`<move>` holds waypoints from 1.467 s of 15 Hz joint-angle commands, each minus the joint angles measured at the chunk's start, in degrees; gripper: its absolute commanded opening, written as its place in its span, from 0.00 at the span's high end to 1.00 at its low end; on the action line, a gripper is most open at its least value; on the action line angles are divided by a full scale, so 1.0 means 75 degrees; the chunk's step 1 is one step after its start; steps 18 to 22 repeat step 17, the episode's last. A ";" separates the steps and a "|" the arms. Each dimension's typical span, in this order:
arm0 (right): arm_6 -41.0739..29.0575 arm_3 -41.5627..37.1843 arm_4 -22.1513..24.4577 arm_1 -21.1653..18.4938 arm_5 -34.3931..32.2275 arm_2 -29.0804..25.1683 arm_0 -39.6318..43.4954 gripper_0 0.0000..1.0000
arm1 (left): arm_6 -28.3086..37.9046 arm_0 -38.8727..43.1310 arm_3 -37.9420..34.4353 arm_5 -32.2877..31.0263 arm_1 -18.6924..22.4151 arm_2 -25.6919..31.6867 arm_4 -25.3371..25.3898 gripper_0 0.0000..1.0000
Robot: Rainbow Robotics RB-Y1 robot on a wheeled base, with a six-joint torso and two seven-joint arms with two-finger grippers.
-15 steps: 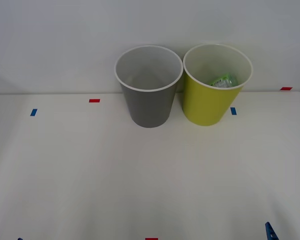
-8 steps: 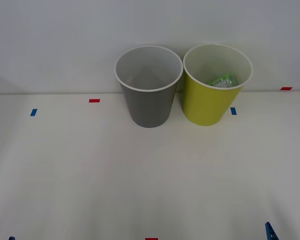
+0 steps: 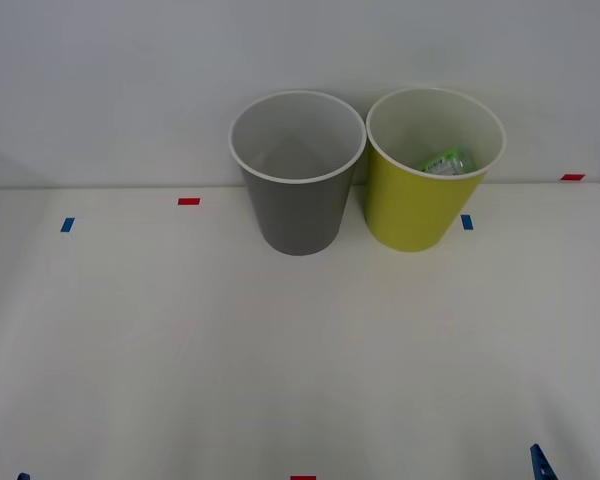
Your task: Put cans in the gray bin and PET bottles in the light green bin.
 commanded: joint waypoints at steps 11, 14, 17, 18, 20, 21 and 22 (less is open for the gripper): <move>0.0000 0.0000 0.0000 0.0000 0.0000 0.0000 0.0000 0.00 | 0.0001 0.0000 0.0001 0.0002 0.0000 0.0001 0.0002 0.00; 0.0000 0.0000 0.0000 0.0000 0.0000 0.0000 0.0000 0.00 | 0.0001 0.0000 0.0001 0.0002 0.0000 0.0001 0.0002 0.00; 0.0000 0.0000 0.0000 0.0000 0.0000 0.0000 0.0000 0.00 | 0.0001 0.0000 0.0001 0.0002 0.0000 0.0001 0.0002 0.00; 0.0000 0.0000 0.0000 0.0000 0.0000 0.0000 0.0000 0.00 | 0.0001 0.0000 0.0001 0.0002 0.0000 0.0001 0.0002 0.00; 0.0000 0.0000 0.0000 0.0000 0.0000 0.0000 0.0000 0.00 | 0.0001 0.0000 0.0001 0.0002 0.0000 0.0001 0.0002 0.00; 0.0000 0.0000 0.0000 0.0000 0.0000 0.0000 0.0000 0.00 | 0.0001 0.0000 0.0001 0.0002 0.0000 0.0001 0.0002 0.00; 0.0000 0.0000 0.0000 0.0000 0.0000 0.0000 0.0000 0.00 | 0.0001 0.0000 0.0001 0.0002 0.0000 0.0001 0.0002 0.00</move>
